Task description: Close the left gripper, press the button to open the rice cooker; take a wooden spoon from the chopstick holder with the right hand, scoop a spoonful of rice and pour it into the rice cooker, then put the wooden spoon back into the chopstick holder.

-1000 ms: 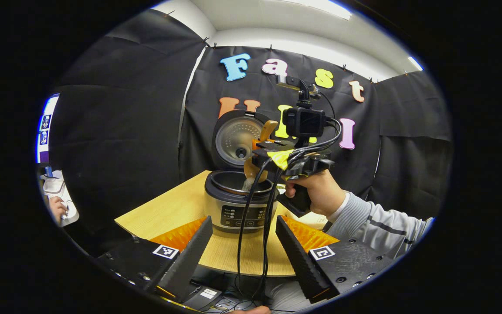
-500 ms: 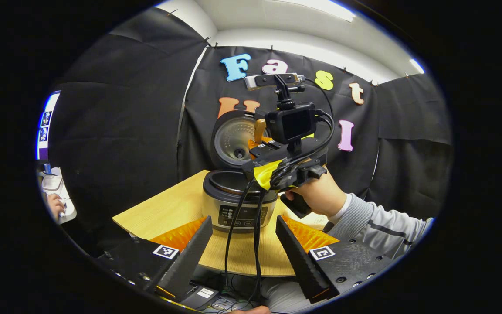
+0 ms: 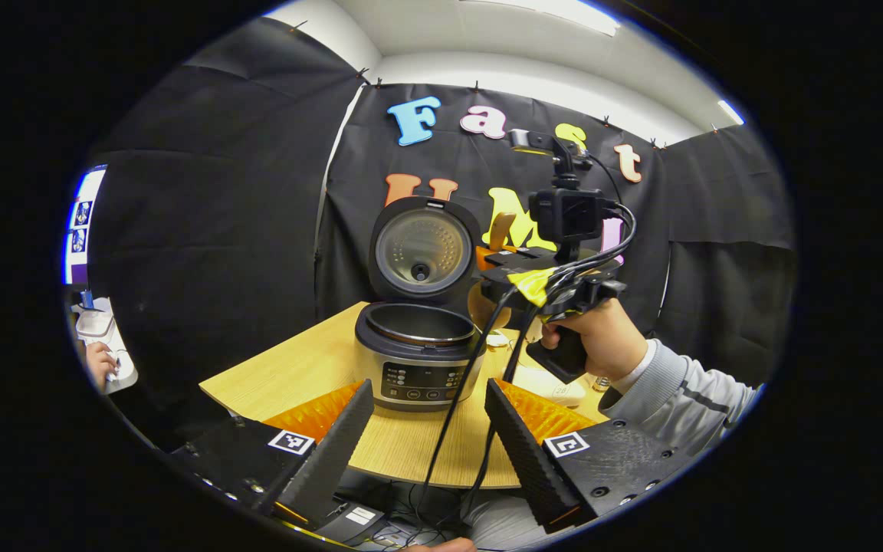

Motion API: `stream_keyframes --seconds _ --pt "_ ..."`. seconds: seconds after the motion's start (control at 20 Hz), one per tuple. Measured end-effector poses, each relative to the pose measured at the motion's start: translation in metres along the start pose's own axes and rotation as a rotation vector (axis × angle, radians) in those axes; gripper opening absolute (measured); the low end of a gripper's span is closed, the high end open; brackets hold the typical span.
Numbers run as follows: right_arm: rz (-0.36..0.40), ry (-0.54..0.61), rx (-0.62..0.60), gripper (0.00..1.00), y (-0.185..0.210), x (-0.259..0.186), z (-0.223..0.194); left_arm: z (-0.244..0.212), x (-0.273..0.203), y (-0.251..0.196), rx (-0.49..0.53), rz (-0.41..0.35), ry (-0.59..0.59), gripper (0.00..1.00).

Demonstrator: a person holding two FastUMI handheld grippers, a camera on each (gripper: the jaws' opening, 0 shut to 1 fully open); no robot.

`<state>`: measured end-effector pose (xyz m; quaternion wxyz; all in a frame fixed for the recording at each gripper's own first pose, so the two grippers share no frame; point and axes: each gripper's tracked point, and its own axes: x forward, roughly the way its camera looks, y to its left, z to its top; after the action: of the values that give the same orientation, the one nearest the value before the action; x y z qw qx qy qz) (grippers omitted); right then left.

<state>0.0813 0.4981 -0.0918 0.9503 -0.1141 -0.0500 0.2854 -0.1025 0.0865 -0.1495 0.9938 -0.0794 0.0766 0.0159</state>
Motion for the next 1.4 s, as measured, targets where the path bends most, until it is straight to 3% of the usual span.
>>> stream_keyframes --seconds 0.3,0.7,1.0,1.4 --pt "-0.058 0.032 0.133 0.11 -0.084 -0.031 0.0 0.015 0.0 -0.028 0.067 -0.022 -0.045 0.94" --pt "-0.12 0.132 0.365 0.11 -0.178 -0.06 -0.041 0.027 0.012 -0.064 0.075 -0.05 -0.072 0.94" --pt "-0.173 0.145 0.414 0.11 -0.239 -0.076 -0.069 0.028 0.031 -0.093 0.142 -0.072 -0.083 0.94" --pt "-0.304 0.137 0.435 0.11 -0.325 -0.094 -0.109 0.019 0.06 -0.121 0.129 -0.11 -0.067 0.94"
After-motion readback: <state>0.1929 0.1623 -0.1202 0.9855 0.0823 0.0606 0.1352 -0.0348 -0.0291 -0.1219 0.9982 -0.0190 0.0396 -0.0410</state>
